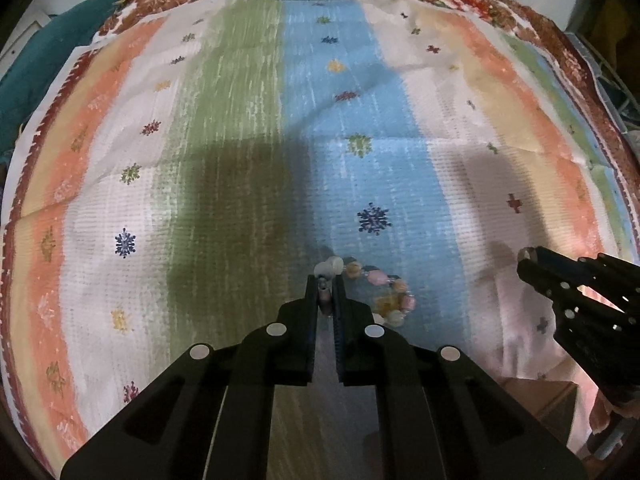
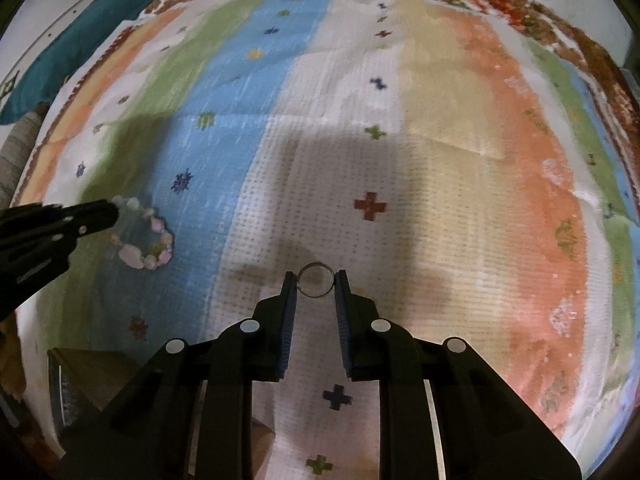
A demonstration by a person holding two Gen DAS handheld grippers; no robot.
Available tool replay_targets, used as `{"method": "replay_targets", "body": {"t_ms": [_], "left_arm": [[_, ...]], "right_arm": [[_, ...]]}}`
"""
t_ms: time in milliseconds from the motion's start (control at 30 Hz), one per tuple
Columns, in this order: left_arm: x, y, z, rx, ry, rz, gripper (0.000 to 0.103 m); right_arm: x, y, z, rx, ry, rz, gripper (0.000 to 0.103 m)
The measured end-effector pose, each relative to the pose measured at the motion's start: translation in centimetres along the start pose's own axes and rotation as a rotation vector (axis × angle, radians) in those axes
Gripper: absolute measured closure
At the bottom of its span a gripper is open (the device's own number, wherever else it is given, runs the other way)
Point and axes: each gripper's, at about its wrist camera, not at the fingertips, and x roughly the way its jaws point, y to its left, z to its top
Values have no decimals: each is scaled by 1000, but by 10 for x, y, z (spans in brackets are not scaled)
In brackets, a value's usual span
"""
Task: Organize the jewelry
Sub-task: 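Grasp the silver ring with the right tool while the left grasps the pink-white shell bracelet, then lift the silver ring and shell bracelet and carry them toward the tin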
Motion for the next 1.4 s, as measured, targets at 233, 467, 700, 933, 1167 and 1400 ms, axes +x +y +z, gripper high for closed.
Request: {"method": "replay_targets", "body": {"t_ms": [233,467,700,933,1167,1400], "left_arm": [[-16,-13,0,7,-32,-10,96],[-25,-27,-3,57,-56,27,96],[-39,-31,-4,50,-87,17,96],[-56,-33,-7,33,-115,5,96],[-73,-36,-11,31,-143,-15,96],[-85,-40,-20,47,-164,-14,96]], "right_arm": [[-15,3,-6,4,-21,12,83],[-33,9,-7,-12,-61,3,83],[-41,7,-12,16,-70,-35,83],[-53,6,-16,40,-89,-18,83],[-64,8,-21,48,-108,-15,83],[-77,14,-24,37,-136,-24,83]]}}
